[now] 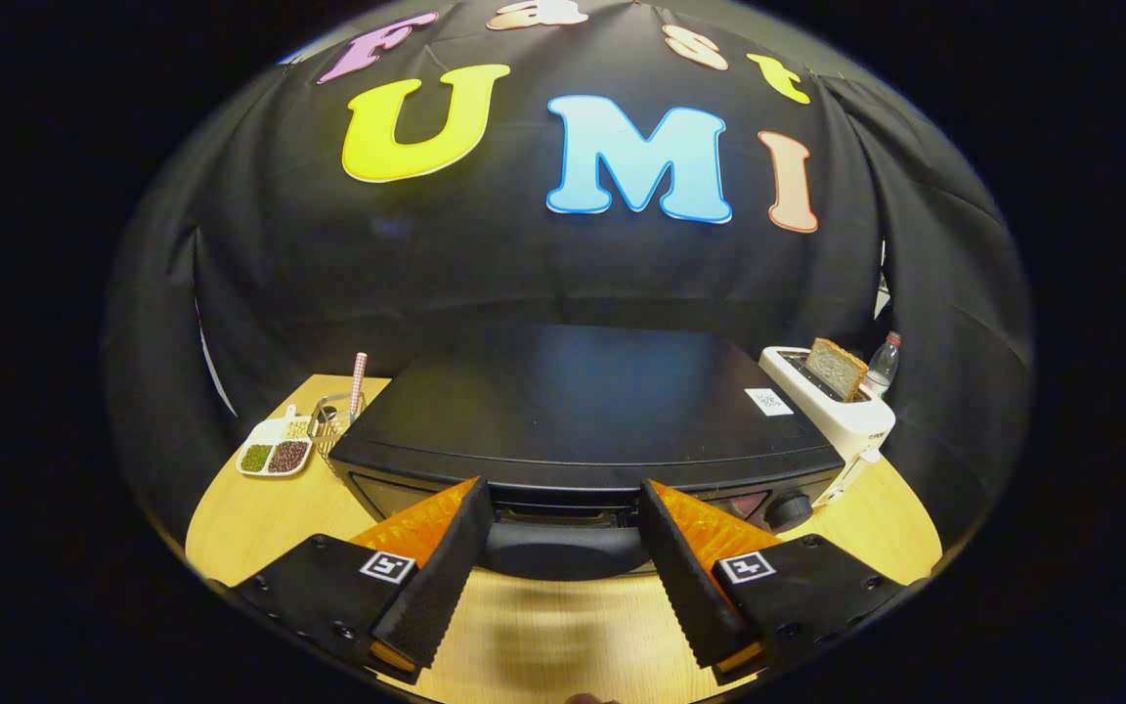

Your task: Open the toaster oven, put the food inside, and close the toaster oven door.

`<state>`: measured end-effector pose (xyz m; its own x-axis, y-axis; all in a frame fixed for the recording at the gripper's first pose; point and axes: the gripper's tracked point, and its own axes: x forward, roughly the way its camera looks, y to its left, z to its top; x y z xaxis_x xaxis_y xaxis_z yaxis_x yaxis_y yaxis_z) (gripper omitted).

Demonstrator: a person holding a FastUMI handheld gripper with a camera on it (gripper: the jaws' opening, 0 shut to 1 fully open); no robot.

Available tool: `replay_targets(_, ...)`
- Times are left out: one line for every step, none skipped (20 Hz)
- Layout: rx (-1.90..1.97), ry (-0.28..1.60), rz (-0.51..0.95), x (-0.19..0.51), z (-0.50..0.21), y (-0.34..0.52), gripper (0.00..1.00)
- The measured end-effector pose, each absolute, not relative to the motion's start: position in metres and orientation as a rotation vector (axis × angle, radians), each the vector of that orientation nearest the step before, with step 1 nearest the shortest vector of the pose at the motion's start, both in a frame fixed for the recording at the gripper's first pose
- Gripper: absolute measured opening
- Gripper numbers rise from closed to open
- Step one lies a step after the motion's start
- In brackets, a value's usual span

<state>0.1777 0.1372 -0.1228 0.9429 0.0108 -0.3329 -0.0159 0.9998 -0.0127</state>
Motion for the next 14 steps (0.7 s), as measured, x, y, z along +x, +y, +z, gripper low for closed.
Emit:
replay_targets(-0.017,0.349,0.024,0.175,-0.123,0.138,0.97)
replay_targets(-0.031,0.367,0.037,0.173,-0.126,0.140,0.97)
replay_targets(-0.042,0.351,0.041,0.168,-0.125,0.140,0.97)
replay_targets(-0.059,0.366,0.046,0.164,-0.131,0.140,0.97)
replay_targets(-0.054,0.369,0.044,0.158,-0.131,0.140,0.97)
replay_targets(-0.043,0.382,0.041,0.152,-0.136,0.140,0.97)
replay_targets(-0.030,0.389,0.036,0.147,-0.138,0.140,0.97)
replay_targets(-0.028,0.394,0.034,0.144,-0.141,0.140,0.97)
replay_targets(-0.035,0.395,0.034,0.140,-0.141,0.140,0.97)
replay_targets(-0.039,0.401,0.035,0.137,-0.145,0.141,0.97)
replay_targets(-0.041,0.401,0.035,0.134,-0.146,0.141,0.97)
replay_targets(-0.040,0.411,0.034,0.131,-0.150,0.140,0.97)
replay_targets(-0.036,0.419,0.030,0.128,-0.151,0.140,0.97)
replay_targets(-0.034,0.431,0.027,0.124,-0.154,0.141,0.97)
